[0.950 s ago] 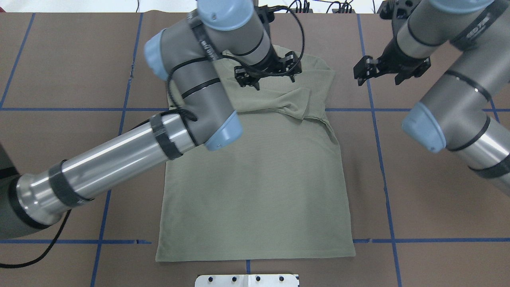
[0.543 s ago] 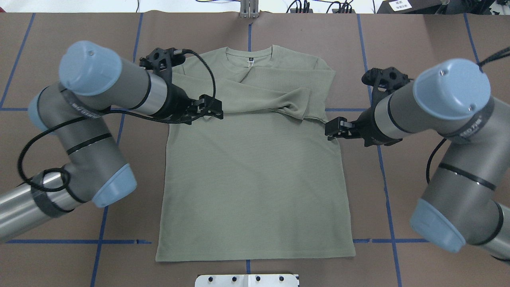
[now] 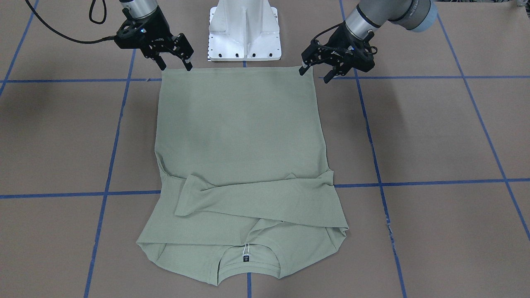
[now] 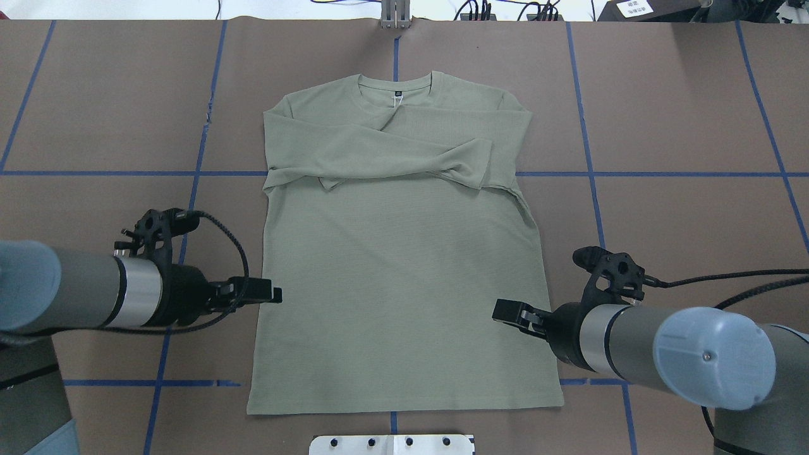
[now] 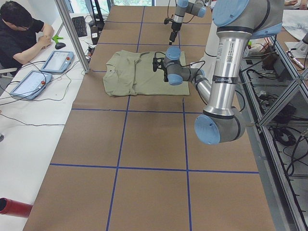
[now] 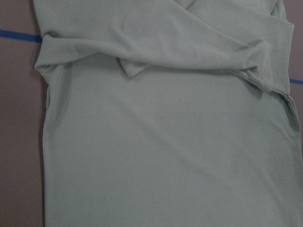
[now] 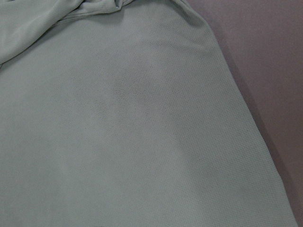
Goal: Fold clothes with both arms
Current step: 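Move both grippers down to the shirt hem nearest the robot, then grasp the hem corners with both grippers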
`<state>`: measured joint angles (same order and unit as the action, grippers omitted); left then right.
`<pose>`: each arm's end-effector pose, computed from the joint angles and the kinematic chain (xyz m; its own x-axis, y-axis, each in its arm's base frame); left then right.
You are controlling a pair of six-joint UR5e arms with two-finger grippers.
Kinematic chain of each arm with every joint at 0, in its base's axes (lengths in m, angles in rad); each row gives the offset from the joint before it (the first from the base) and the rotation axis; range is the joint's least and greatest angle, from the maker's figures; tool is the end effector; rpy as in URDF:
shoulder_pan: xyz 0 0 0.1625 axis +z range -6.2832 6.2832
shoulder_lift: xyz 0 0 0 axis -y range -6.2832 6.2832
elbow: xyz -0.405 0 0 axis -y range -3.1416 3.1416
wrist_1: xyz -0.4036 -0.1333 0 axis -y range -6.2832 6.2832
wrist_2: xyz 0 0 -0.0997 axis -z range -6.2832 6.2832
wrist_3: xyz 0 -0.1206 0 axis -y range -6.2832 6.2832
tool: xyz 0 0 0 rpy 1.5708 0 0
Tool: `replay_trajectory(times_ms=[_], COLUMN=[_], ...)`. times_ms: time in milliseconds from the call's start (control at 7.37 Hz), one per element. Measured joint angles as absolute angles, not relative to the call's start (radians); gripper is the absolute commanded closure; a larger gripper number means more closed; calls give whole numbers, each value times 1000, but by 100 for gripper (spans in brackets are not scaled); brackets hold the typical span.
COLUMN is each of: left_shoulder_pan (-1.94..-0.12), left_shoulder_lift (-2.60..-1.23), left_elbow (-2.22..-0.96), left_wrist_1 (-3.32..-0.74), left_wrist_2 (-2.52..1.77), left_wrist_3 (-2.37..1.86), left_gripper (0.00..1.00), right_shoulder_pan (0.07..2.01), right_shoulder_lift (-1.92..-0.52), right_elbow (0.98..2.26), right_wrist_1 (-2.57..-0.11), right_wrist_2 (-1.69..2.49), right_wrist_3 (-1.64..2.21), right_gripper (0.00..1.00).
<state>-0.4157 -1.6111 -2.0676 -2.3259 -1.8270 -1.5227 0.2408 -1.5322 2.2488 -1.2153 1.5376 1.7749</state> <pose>0.4184 -0.2970 0.2969 0.2594 -0.0636 -0.9637 0.1555 0.9876 -0.0234 -0.4271 -0.2463 0.2722 0.4008 0.3070 0.8632 -0.3553 0.9205 -0.1625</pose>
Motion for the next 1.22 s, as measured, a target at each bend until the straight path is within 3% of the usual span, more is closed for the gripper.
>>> replay_trajectory(times_ms=[272,407,1222], left_shoulder_pan=[-312,-270,-107], left_shoulder_lift=[-1532,-1524,-1528], left_elbow=[-2066,-2059,-1996], left_wrist_1=[-2408,-2418,-2401], left_wrist_2=[-1727,-1681,-1484], left_wrist_3=[-1614,-1665,-1759], left_gripper=[19,22,24], right_shoulder_pan=[210,206,204], right_shoulder_lift=[-1636,-1656,-1667], right_elbow=[2246,2244,2241], right_wrist_1=[-1066,-1031,-1011], right_wrist_2=[1492,1483,1479], right_wrist_3=[1798,1802,1805], right_gripper=[0,0,0])
